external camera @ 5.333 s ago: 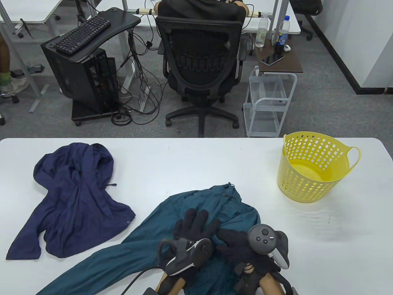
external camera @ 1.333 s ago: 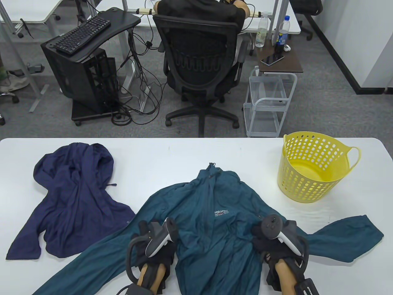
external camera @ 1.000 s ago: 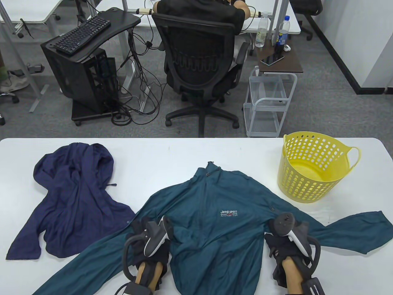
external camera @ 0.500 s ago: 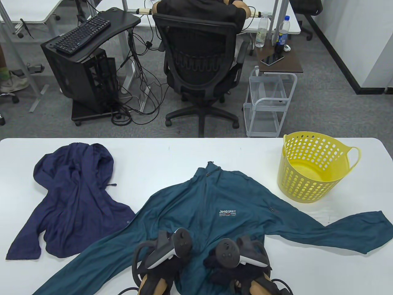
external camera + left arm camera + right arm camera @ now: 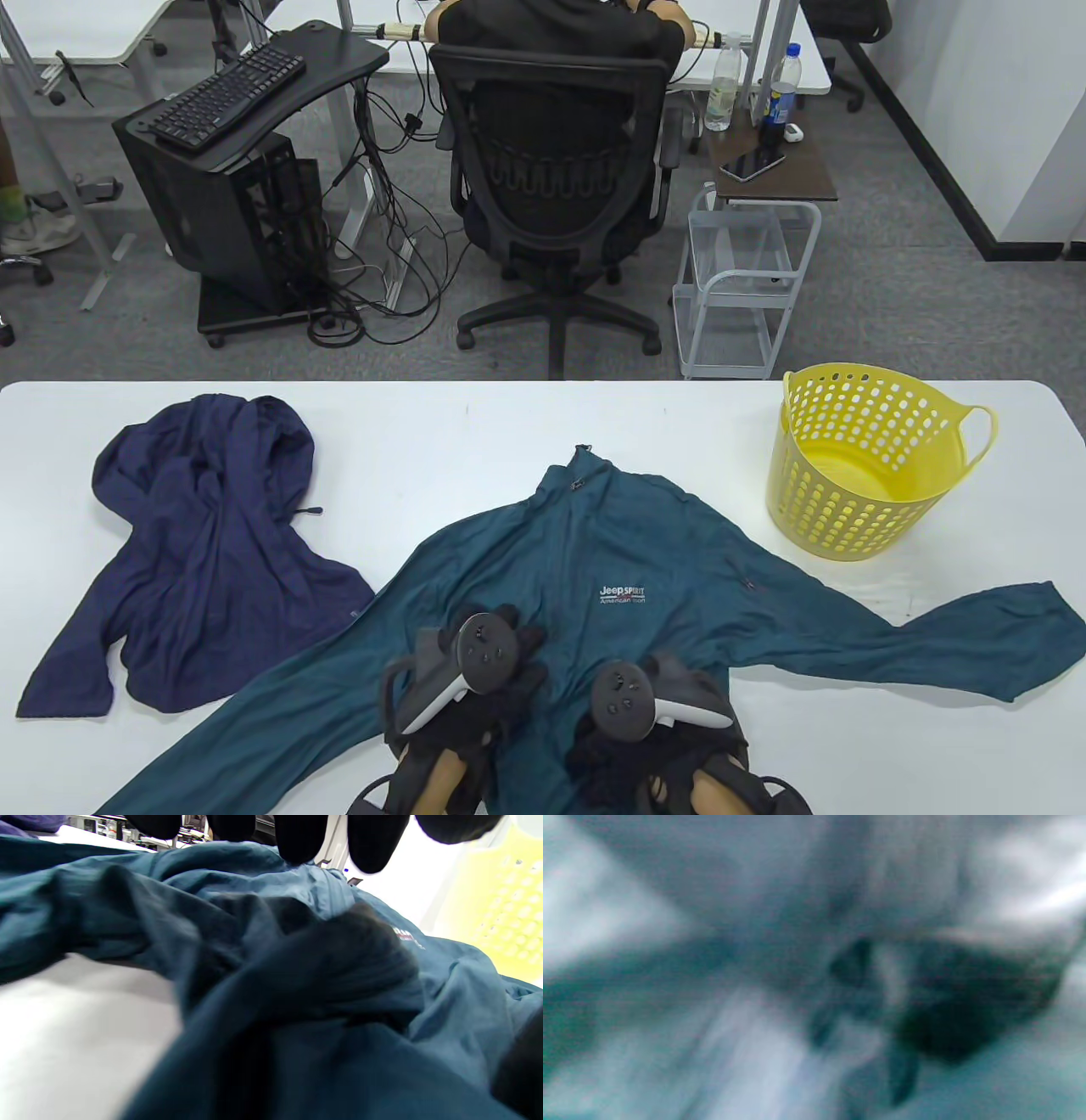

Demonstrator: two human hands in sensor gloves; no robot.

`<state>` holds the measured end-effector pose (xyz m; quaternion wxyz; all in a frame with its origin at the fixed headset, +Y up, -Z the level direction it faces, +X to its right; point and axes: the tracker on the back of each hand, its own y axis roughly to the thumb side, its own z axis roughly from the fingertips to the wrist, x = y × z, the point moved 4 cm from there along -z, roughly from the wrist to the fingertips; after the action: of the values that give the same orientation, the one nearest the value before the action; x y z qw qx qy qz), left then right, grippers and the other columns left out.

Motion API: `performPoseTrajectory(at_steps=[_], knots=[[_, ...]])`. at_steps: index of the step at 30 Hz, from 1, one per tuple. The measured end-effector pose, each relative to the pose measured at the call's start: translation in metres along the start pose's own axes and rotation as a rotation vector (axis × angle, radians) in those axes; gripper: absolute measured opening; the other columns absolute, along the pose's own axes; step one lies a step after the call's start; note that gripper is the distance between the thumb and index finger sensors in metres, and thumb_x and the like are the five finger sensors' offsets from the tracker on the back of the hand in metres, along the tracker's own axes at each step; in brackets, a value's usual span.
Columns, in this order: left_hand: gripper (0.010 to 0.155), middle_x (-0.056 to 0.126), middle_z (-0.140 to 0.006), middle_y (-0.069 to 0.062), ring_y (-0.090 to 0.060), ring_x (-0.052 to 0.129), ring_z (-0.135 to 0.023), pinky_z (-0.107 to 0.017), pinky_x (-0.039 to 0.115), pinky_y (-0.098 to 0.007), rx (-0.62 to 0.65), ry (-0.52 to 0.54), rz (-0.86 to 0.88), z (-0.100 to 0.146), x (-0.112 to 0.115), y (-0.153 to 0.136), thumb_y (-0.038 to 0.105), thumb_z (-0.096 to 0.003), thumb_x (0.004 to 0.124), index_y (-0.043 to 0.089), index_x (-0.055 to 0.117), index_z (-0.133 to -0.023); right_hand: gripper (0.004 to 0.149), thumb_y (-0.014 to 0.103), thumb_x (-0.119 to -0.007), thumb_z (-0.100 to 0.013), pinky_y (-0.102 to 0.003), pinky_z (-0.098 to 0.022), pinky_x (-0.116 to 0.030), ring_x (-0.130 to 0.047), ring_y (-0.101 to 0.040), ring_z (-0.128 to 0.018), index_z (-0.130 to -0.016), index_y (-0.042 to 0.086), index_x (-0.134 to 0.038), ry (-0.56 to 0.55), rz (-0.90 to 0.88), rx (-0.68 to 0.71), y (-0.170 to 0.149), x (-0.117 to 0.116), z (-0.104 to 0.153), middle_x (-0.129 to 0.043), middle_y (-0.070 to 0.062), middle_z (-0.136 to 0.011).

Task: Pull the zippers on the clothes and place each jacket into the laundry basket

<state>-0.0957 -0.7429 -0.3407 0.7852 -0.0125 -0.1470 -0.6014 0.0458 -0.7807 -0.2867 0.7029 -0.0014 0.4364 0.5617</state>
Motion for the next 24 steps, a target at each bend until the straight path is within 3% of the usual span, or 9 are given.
performPoseTrajectory(at_steps=[4,6,8,10,12,14,18,24], knots=[[0.066,0.031,-0.123,0.019,-0.030,0.037,-0.113,-0.076,0.045,-0.060,-0.042,-0.127,-0.109,-0.017,0.032,-0.002,0.066,-0.0389,0.061,0.062,0.040,-0.102,0.049,0.050,-0.085,-0.045,-0.046,-0.067,-0.072,-0.087,-0.023,-0.085,-0.091,0.036,-0.086,0.129,-0.021,0.139,0.034,-0.014,-0.007,-0.077,0.009,-0.105],[0.066,0.031,-0.123,0.018,-0.030,0.048,-0.111,-0.075,0.051,-0.058,-0.038,-0.238,-0.114,-0.021,0.049,-0.006,0.065,-0.0390,0.061,0.062,0.038,-0.101,0.046,0.046,-0.084,-0.046,-0.048,-0.065,-0.074,-0.091,-0.026,-0.084,-0.091,0.033,-0.087,0.139,-0.027,0.165,0.041,-0.009,-0.003,-0.080,0.005,-0.105],[0.064,0.026,-0.122,0.016,-0.030,0.034,-0.111,-0.076,0.042,-0.058,-0.025,-0.328,-0.126,-0.019,0.057,-0.006,0.063,-0.0404,0.063,0.061,0.041,-0.101,0.042,0.043,-0.083,-0.047,-0.049,-0.064,-0.074,-0.093,-0.026,-0.082,-0.088,0.032,-0.090,0.104,-0.058,0.155,0.034,0.013,0.006,-0.085,0.004,-0.102],[0.063,0.030,-0.122,0.014,-0.030,0.037,-0.110,-0.074,0.047,-0.057,-0.004,-0.339,-0.187,-0.014,0.056,-0.004,0.063,-0.0409,0.062,0.059,0.045,-0.101,0.042,0.044,-0.082,-0.049,-0.050,-0.062,-0.074,-0.094,-0.028,-0.079,-0.088,0.030,-0.090,-0.025,-0.116,0.098,0.012,0.051,0.015,-0.087,0.002,-0.100],[0.062,0.029,-0.122,0.013,-0.032,0.037,-0.108,-0.073,0.049,-0.056,0.010,-0.369,-0.197,-0.009,0.058,0.001,0.063,-0.0413,0.062,0.057,0.048,-0.101,0.042,0.042,-0.081,-0.051,-0.053,-0.063,-0.072,-0.093,-0.031,-0.079,-0.089,0.027,-0.089,-0.183,-0.225,-0.034,-0.023,0.094,0.022,-0.087,-0.002,-0.100],[0.062,0.026,-0.122,0.013,-0.033,0.035,-0.108,-0.074,0.048,-0.057,0.010,-0.424,-0.205,-0.003,0.061,0.008,0.062,-0.0417,0.062,0.056,0.047,-0.102,0.045,0.043,-0.080,-0.051,-0.054,-0.061,-0.071,-0.093,-0.035,-0.076,-0.090,0.024,-0.089,-0.426,-0.385,-0.221,-0.071,0.139,0.025,-0.087,-0.006,-0.100],[0.061,0.024,-0.122,0.012,-0.034,0.037,-0.107,-0.074,0.048,-0.056,0.037,-0.467,-0.274,0.006,0.066,0.024,0.062,-0.0421,0.062,0.056,0.045,-0.101,0.056,0.049,-0.077,-0.051,-0.055,-0.060,-0.069,-0.082,-0.041,-0.084,-0.100,0.023,-0.077,-0.691,-0.508,-0.526,-0.131,0.171,0.007,-0.075,-0.009,-0.108],[0.060,0.024,-0.121,0.012,-0.034,0.041,-0.106,-0.073,0.049,-0.057,0.081,-0.500,-0.355,0.018,0.073,0.045,0.061,-0.0418,0.062,0.056,0.045,-0.099,0.064,0.061,-0.069,-0.050,-0.059,-0.067,-0.061,-0.069,-0.045,-0.096,-0.102,0.025,-0.074,-0.651,-0.506,-0.771,-0.165,0.172,-0.044,-0.072,-0.006,-0.110]])
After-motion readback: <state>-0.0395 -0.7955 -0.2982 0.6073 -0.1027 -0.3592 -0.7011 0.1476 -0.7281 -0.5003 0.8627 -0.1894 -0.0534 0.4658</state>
